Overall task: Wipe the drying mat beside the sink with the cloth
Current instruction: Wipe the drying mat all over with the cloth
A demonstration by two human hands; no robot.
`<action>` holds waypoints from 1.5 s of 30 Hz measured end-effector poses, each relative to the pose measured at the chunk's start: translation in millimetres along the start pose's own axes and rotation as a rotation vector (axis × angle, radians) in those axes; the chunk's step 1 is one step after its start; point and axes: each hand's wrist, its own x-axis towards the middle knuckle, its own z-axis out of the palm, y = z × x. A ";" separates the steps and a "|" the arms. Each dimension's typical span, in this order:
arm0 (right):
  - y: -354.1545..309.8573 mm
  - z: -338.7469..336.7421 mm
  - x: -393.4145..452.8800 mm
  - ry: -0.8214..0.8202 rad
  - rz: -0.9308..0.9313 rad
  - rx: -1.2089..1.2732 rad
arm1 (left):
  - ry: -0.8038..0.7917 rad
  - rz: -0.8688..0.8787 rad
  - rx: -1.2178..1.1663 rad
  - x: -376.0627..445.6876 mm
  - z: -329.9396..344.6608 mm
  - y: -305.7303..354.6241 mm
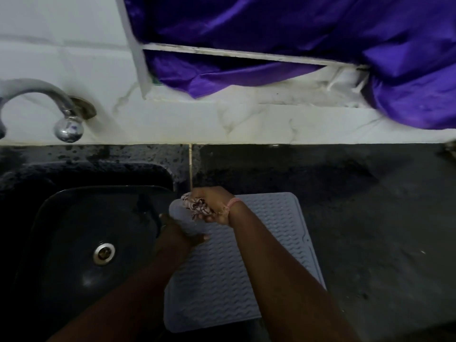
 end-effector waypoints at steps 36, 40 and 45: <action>32.2 -144.6 -15.5 0.625 -0.042 -0.556 | 0.141 -0.025 0.009 30.6 7.0 -34.6; 27.5 -120.3 -12.1 0.600 -0.053 -0.531 | 0.162 0.022 -0.029 26.4 6.3 -37.0; 24.8 -88.1 -5.0 0.547 -0.054 -0.474 | 0.088 0.028 -0.150 22.9 5.5 -39.4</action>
